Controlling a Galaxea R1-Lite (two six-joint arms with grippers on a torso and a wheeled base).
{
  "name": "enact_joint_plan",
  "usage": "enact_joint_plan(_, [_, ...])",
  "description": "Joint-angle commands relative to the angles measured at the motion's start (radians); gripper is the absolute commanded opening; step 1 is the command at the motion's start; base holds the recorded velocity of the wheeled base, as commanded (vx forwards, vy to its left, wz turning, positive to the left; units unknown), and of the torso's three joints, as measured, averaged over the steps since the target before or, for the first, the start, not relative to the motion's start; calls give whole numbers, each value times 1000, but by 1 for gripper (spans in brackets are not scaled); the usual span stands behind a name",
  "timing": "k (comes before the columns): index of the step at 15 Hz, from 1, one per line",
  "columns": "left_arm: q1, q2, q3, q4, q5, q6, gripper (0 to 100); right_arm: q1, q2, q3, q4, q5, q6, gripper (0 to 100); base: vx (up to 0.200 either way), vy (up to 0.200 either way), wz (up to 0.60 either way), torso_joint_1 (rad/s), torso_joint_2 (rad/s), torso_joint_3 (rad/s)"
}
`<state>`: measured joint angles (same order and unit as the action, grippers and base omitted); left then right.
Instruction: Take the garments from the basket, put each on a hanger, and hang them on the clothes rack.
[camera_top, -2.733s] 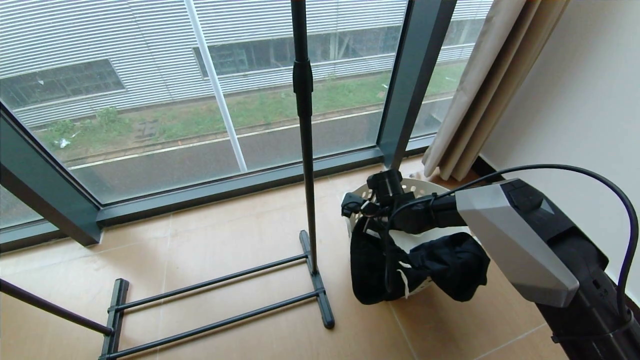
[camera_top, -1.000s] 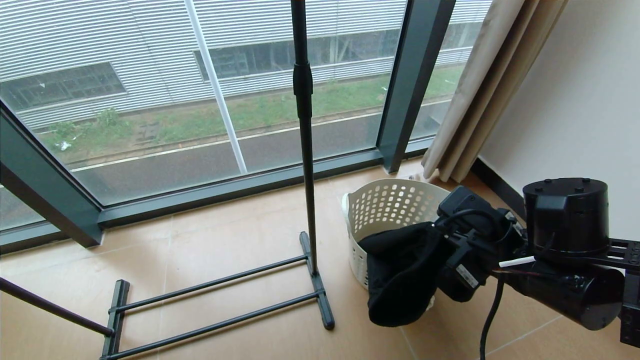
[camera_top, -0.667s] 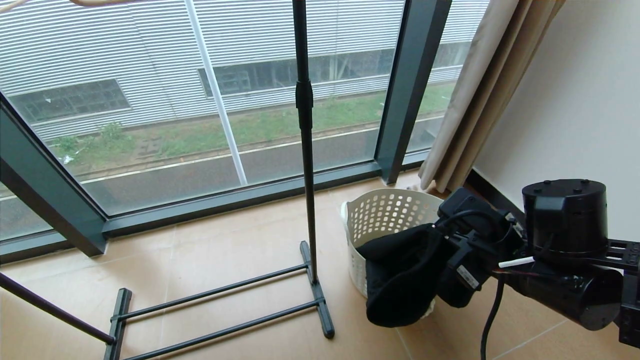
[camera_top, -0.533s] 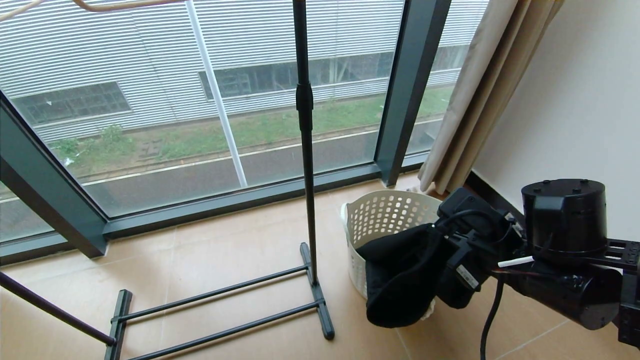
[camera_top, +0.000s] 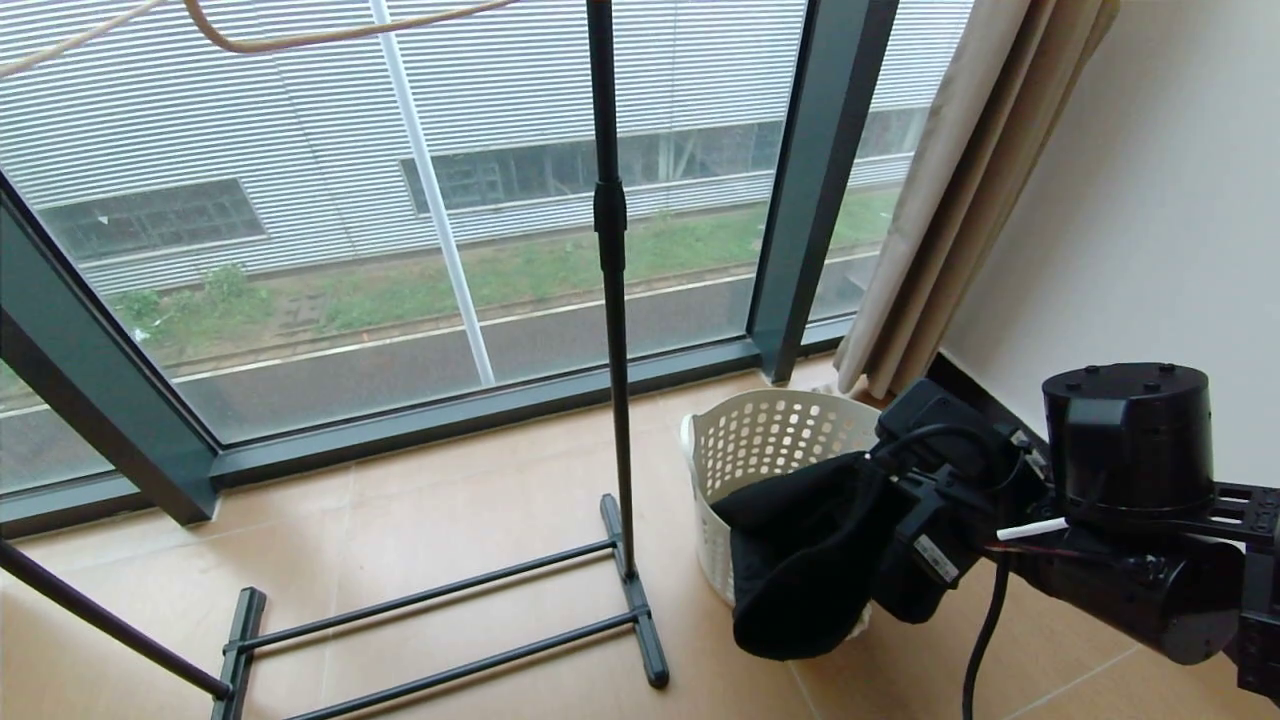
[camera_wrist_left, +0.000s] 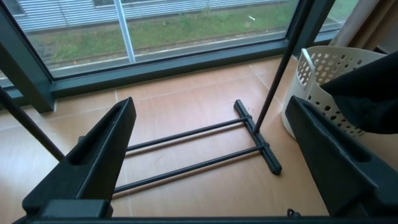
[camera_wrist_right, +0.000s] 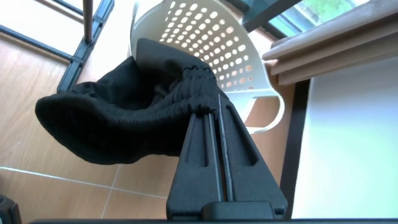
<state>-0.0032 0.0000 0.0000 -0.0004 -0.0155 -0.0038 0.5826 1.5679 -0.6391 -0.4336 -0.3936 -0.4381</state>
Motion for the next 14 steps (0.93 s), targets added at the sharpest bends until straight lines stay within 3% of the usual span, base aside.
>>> enact_joint_plan(1, [0, 0, 0, 0, 0, -1, 100, 0, 0, 4, 0, -1, -1, 0, 0, 0, 0, -2, 7, 178])
enact_joint_plan(6, [0, 0, 0, -1, 2, -1, 100, 0, 3, 4, 0, -1, -1, 0, 0, 0, 0, 10, -145, 58])
enact_joint_plan(14, [0, 0, 0, -1, 2, -1, 100, 0, 3, 12, 0, -1, -2, 0, 0, 0, 0, 91, -432, -199])
